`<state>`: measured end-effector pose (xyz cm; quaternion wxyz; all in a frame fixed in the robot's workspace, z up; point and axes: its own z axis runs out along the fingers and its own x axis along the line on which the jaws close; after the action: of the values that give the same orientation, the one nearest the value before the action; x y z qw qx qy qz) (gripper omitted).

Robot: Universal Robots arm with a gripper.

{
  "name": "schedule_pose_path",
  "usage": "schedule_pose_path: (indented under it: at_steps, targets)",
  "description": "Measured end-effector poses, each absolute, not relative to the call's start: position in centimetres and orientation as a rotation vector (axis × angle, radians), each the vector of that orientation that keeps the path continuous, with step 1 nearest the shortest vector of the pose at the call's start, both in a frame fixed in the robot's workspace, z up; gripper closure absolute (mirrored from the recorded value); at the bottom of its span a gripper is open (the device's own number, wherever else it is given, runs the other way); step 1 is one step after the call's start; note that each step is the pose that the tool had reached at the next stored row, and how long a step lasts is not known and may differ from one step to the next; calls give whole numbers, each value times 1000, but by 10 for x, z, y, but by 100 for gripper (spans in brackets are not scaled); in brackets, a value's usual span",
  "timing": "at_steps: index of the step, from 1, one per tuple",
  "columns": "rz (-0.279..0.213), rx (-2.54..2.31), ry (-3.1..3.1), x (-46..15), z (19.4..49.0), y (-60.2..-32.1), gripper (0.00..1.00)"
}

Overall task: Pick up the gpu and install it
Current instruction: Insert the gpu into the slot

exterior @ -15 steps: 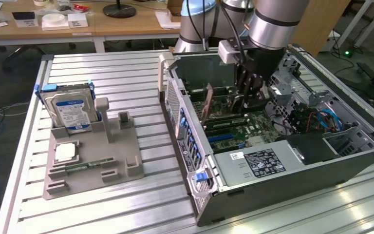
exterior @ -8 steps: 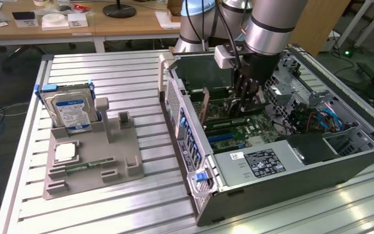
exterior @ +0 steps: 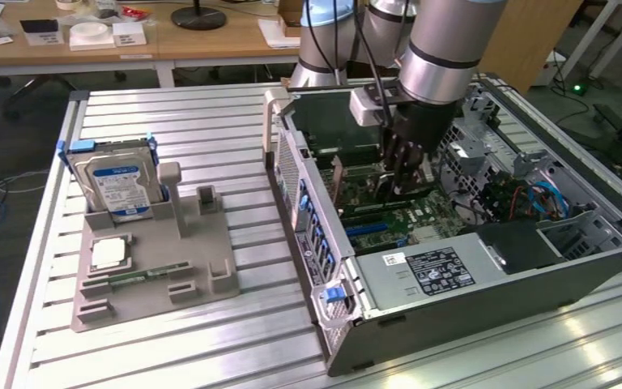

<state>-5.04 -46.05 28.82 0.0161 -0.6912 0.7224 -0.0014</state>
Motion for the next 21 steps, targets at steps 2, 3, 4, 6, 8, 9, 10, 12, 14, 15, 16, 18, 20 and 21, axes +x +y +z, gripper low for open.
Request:
schedule_pose_path:
  at_steps: [2,3,4,6,8,9,10,12,14,15,16,18,20,21]
  targets:
    - [-4,-2150,2247,-52,285,-460,72]
    - [-4,-2150,2247,-52,283,-460,72]
    - [-4,-2150,2247,-52,281,-460,72]
    - [-4,-2150,2247,-52,277,-460,72]
    - [-4,-2150,2247,-53,274,-460,72]
    - [-4,-2150,2247,-53,272,-461,72]
    - [-4,-2150,2247,-53,271,-461,72]
    - [-4,-2159,2238,-53,270,-461,72]
    - [-3,-2170,2227,-53,270,-461,72]
    - [-3,-2171,2226,-53,269,-461,72]
    - [-3,-2171,2226,-53,269,-461,72]
    - [-3,-2172,2225,-53,269,-462,72]
    - [-3,-2172,2226,-53,269,-462,72]
    - [-3,-2172,2226,-53,269,-462,72]
